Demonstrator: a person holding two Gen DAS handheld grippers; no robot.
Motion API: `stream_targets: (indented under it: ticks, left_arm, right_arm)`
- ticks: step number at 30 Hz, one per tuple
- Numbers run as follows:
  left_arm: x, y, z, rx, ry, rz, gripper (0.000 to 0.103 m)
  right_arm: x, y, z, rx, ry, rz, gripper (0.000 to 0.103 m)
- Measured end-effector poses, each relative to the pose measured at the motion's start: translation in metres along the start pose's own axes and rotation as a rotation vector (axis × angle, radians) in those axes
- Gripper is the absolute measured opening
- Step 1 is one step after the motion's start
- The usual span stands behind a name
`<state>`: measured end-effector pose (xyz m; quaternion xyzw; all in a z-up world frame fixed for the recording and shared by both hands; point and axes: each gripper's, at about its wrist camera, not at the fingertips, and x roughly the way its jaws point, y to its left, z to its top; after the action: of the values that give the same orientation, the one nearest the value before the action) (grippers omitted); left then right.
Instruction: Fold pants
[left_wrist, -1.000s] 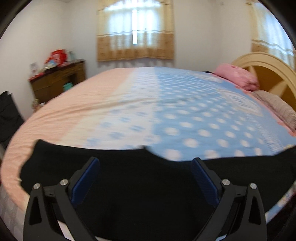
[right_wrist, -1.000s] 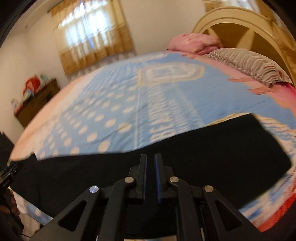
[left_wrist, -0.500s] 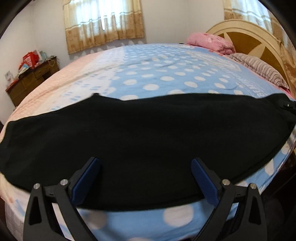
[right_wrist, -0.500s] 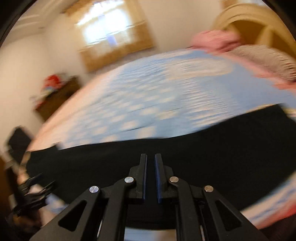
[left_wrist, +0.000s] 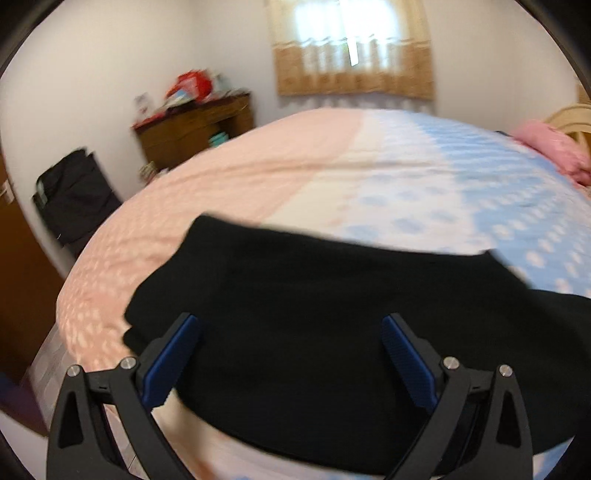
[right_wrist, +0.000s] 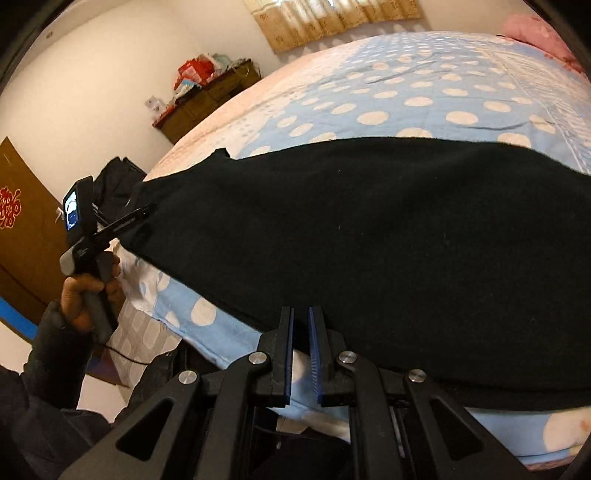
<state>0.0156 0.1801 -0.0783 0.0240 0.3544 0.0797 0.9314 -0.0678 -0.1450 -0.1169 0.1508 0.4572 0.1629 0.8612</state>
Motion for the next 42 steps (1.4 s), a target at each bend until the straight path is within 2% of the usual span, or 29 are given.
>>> stream_targets:
  ticks: [2, 6, 9, 12, 14, 16, 18, 24, 26, 30, 31, 32, 34, 39, 42]
  left_arm:
    - [0.007, 0.004, -0.002, 0.016, -0.011, 0.031, 0.101]
    - [0.005, -0.004, 0.000, 0.037, -0.011, 0.032, 0.101]
    - [-0.002, -0.007, 0.010, -0.012, -0.027, -0.032, 0.101]
    - [-0.013, -0.014, 0.020, -0.018, -0.060, -0.062, 0.101]
    - [-0.019, -0.028, 0.026, -0.016, -0.055, -0.103, 0.101]
    - [-0.027, -0.047, 0.029, 0.004, -0.059, -0.172, 0.101]
    - [-0.034, -0.065, 0.029, 0.018, -0.068, -0.223, 0.101]
    - [-0.048, -0.132, 0.020, 0.102, -0.045, -0.378, 0.101]
    - [-0.055, -0.154, 0.015, 0.139, -0.037, -0.402, 0.101]
    - [-0.062, -0.183, 0.000, 0.185, -0.005, -0.435, 0.101]
    - [-0.062, -0.187, -0.004, 0.192, 0.006, -0.438, 0.101]
    - [-0.062, -0.192, -0.008, 0.201, 0.018, -0.444, 0.101]
    - [-0.061, -0.200, -0.016, 0.221, 0.034, -0.439, 0.101]
    - [-0.059, -0.212, -0.031, 0.289, 0.057, -0.388, 0.101]
    - [-0.059, -0.208, -0.032, 0.264, 0.068, -0.385, 0.101]
  right_arm:
    - [-0.008, 0.006, 0.010, 0.001, -0.022, 0.004, 0.009]
    - [-0.008, 0.016, 0.041, -0.006, -0.134, -0.037, 0.009]
    - [0.009, 0.018, 0.055, 0.022, -0.140, 0.003, 0.009]
    - [0.032, 0.026, 0.055, 0.021, -0.076, 0.053, 0.009]
    - [0.039, 0.032, 0.050, 0.004, -0.033, 0.041, 0.009]
    - [0.025, 0.028, 0.046, 0.012, -0.061, 0.030, 0.009]
    - [-0.005, 0.011, 0.043, 0.053, -0.139, 0.004, 0.009]
    - [-0.102, -0.072, 0.021, 0.221, -0.318, -0.229, 0.009]
    - [-0.138, -0.096, 0.007, 0.289, -0.387, -0.319, 0.009]
    - [-0.223, -0.137, -0.033, 0.458, -0.591, -0.540, 0.010]
    - [-0.240, -0.145, -0.043, 0.490, -0.632, -0.585, 0.020]
    - [-0.250, -0.151, -0.048, 0.505, -0.653, -0.603, 0.042]
    - [-0.268, -0.165, -0.057, 0.521, -0.699, -0.639, 0.072]
    - [-0.277, -0.186, -0.049, 0.442, -0.667, -0.771, 0.073]
    - [-0.258, -0.206, -0.039, 0.420, -0.574, -0.773, 0.073]
